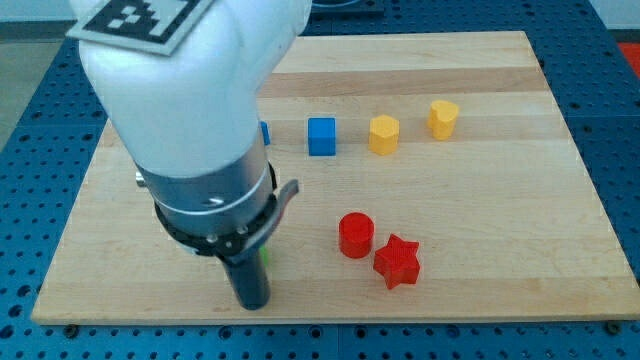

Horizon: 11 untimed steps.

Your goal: Place the red star right to the red circle

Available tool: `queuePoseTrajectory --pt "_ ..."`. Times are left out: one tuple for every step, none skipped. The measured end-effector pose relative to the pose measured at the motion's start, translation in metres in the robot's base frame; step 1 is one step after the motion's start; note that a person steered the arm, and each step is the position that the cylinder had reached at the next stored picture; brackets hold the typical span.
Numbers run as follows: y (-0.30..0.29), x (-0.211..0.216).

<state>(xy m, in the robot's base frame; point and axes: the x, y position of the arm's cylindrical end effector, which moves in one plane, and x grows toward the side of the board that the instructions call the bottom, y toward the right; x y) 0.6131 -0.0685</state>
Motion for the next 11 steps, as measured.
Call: queuePoseTrajectory --pt "0.049 0.005" --pt "0.052 0.005" --pt "0.080 0.005" --pt "0.095 0.004" --pt "0.107 0.003" --pt "0.122 -0.015" --pt "0.125 -0.025" --pt "0.125 -0.026" --pt "0.125 -0.027" --pt "0.127 -0.047" --pt "0.127 -0.047"
